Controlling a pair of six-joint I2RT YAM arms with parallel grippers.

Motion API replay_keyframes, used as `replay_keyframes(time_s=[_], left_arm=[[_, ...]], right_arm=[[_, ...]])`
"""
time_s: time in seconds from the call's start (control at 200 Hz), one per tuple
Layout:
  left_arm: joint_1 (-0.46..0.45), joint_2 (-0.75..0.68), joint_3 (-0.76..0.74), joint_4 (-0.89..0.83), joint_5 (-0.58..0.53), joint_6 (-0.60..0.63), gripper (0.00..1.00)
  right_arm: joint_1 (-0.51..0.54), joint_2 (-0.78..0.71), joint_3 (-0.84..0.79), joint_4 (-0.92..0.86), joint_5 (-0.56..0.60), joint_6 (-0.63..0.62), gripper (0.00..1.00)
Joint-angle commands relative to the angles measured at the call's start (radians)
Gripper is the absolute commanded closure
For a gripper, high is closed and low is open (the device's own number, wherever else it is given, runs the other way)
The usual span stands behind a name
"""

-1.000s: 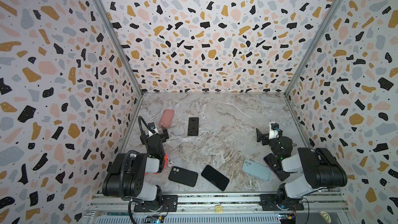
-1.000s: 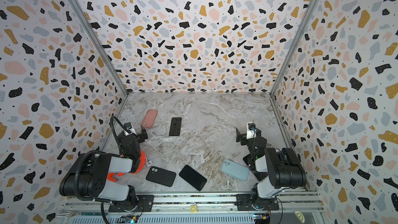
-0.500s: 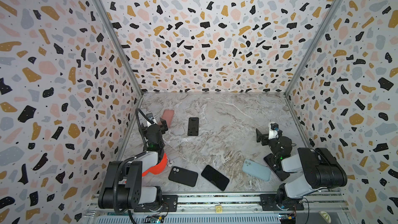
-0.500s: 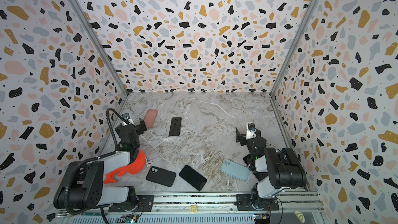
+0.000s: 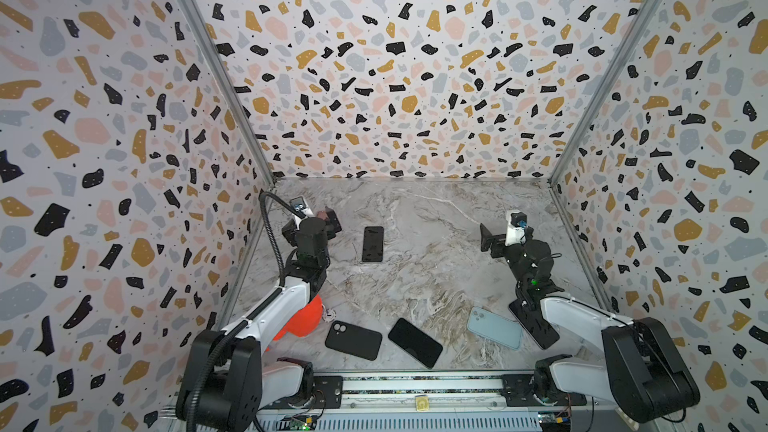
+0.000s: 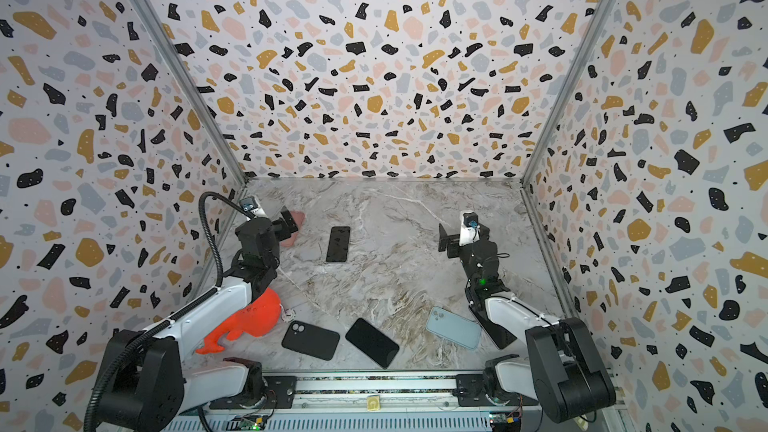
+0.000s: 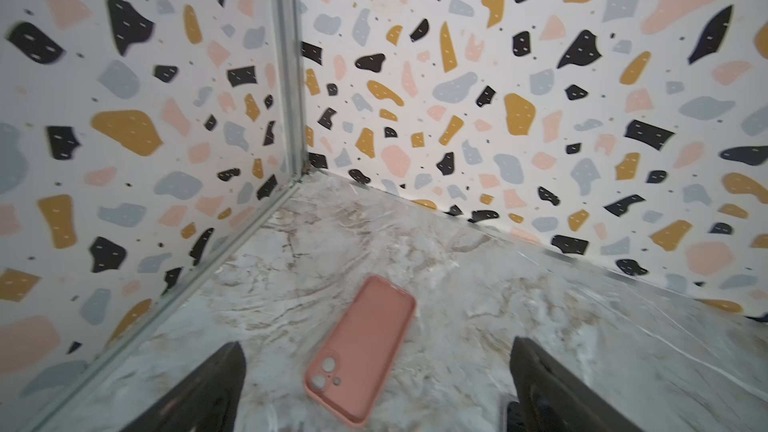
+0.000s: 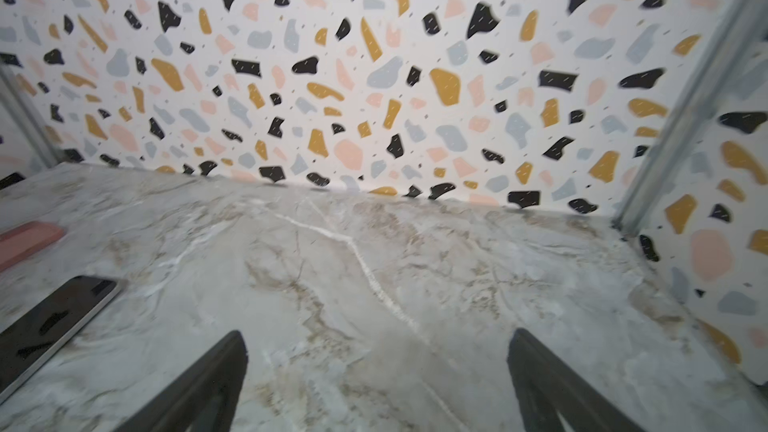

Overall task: Put the phone into the phone case
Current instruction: 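Move both grippers toward the black phone beside the pink case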

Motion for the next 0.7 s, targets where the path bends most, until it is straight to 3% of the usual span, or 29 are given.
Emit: replay_keyframes(time_s=[0.0,0.095,0.3,0.461,0.696], left_arm=[[-0.049,0.043,0.065,-0.143,0.052,-0.110,0.00],[-0.075,0.081,0.107,-0.206,0.123,-0.144,0.00],[-0.084,0.200,0.181,-0.310,0.268,-0.170,0.00],[-0.085,0.330,0.270,-0.405,0.328,-0.163,0.00],[-0.088,0.430,0.325,-0.451,0.416,-0.204,0.00]], right_arm=[[0.099,0.071,0.100,-0.200,0.127,0.063,0.01],[0.192,0.144,0.173,-0.280,0.232,0.120,0.01],[0.342,0.269,0.267,-0.331,0.211,0.180,0.01],[0.376,0.365,0.376,-0.456,0.124,0.234,0.01],[0.400,0.455,0.451,-0.521,0.090,0.244,0.01]])
